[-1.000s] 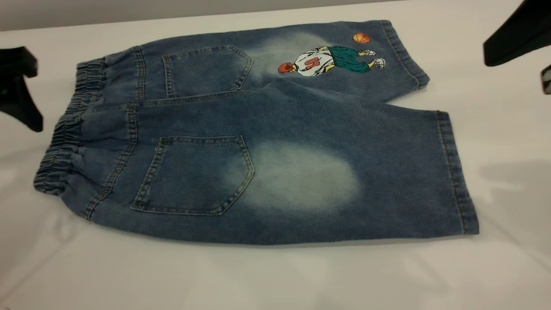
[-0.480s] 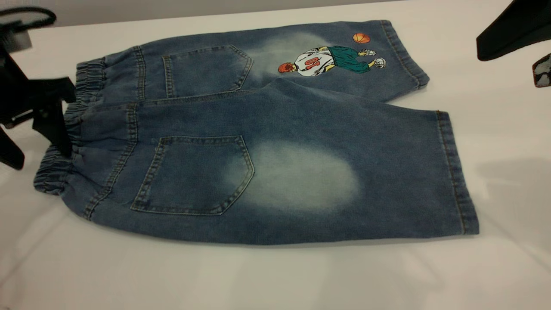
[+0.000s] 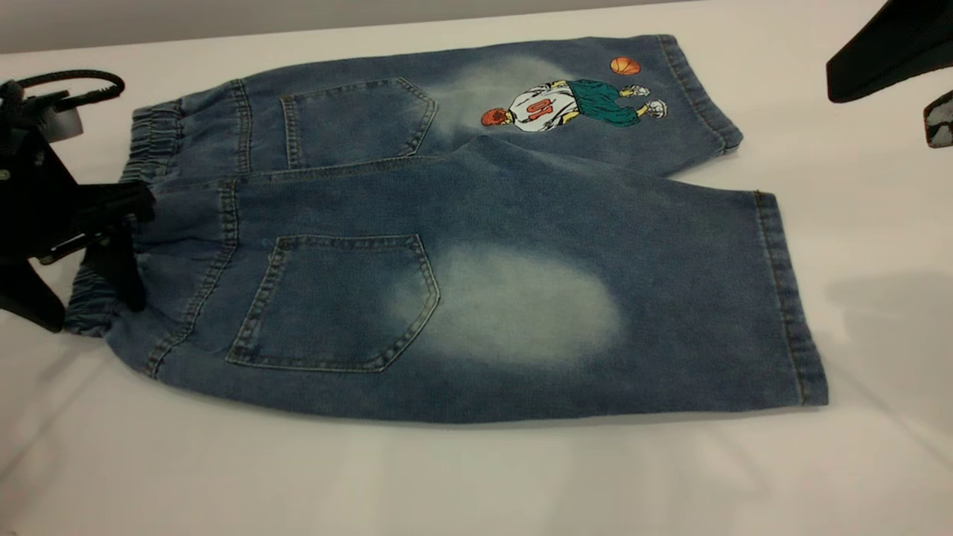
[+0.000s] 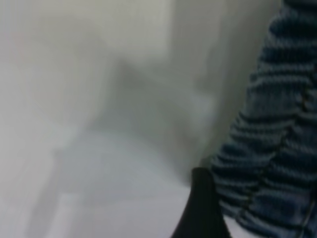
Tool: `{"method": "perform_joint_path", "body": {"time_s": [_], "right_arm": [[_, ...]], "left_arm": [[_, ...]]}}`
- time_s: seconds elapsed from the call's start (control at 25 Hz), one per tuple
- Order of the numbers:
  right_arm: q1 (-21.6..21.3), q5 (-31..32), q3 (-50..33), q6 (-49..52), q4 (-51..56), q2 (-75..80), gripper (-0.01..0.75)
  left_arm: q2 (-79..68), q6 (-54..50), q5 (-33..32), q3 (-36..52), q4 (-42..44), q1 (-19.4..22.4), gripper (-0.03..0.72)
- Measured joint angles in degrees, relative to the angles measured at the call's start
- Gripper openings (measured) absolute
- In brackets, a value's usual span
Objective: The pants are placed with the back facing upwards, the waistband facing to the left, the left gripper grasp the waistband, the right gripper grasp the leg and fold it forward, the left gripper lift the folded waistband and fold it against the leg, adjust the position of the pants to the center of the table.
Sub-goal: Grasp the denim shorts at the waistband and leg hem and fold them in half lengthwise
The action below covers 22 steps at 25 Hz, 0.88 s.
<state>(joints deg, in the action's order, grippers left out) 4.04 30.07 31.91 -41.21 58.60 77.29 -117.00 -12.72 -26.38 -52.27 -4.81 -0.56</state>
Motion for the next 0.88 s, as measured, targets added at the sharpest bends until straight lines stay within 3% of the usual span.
{"method": "perform_joint_path", "body": {"time_s": [0.4,0.52,0.68,0.88], "right_arm": [[0.0,0.41,0.0,0.07,0.22,0.0,0.531],[0.0,0.41,0.0,0.15,0.37,0.0,0.531],[0.0,2.61,-0.07,1.99,0.4,0.38,0.531],[0.0,5.14,-2.48,3.06,2.31,4.72,0.531]], "left_arm": [[-1.79,0.27,2.56,-0.07,-1.53,-0.11,0.441],[-1.9,0.42,2.62,-0.07,-1.94,-0.11,0.36],[-1.97,0.42,2.85,-0.07,-2.23,-0.22,0.16],[0.52,2.68,1.83,0.16,-1.26,-0.16,0.16]]}}
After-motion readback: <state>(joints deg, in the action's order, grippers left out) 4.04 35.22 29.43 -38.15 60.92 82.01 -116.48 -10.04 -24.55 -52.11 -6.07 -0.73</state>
